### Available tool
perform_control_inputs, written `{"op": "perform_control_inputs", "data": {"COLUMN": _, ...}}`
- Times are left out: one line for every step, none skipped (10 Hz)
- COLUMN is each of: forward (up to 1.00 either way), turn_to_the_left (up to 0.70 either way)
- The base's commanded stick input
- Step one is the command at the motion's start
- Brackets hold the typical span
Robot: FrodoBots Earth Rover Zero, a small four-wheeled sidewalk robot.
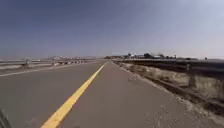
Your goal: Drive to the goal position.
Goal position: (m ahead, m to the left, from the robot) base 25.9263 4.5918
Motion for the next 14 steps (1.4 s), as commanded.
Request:
{"op": "perform_control_inputs", "data": {"forward": 0.50, "turn_to_the_left": 0.00}}
{"op": "perform_control_inputs", "data": {"forward": 0.50, "turn_to_the_left": 0.00}}
{"op": "perform_control_inputs", "data": {"forward": 0.50, "turn_to_the_left": 0.00}}
{"op": "perform_control_inputs", "data": {"forward": 0.50, "turn_to_the_left": 0.00}}
{"op": "perform_control_inputs", "data": {"forward": 0.50, "turn_to_the_left": 0.00}}
{"op": "perform_control_inputs", "data": {"forward": 0.50, "turn_to_the_left": 0.00}}
{"op": "perform_control_inputs", "data": {"forward": 0.50, "turn_to_the_left": 0.00}}
{"op": "perform_control_inputs", "data": {"forward": 0.50, "turn_to_the_left": 0.00}}
{"op": "perform_control_inputs", "data": {"forward": 0.50, "turn_to_the_left": 0.00}}
{"op": "perform_control_inputs", "data": {"forward": 0.50, "turn_to_the_left": 0.00}}
{"op": "perform_control_inputs", "data": {"forward": 0.50, "turn_to_the_left": 0.00}}
{"op": "perform_control_inputs", "data": {"forward": 0.50, "turn_to_the_left": 0.00}}
{"op": "perform_control_inputs", "data": {"forward": 0.50, "turn_to_the_left": 0.00}}
{"op": "perform_control_inputs", "data": {"forward": 0.50, "turn_to_the_left": 0.00}}
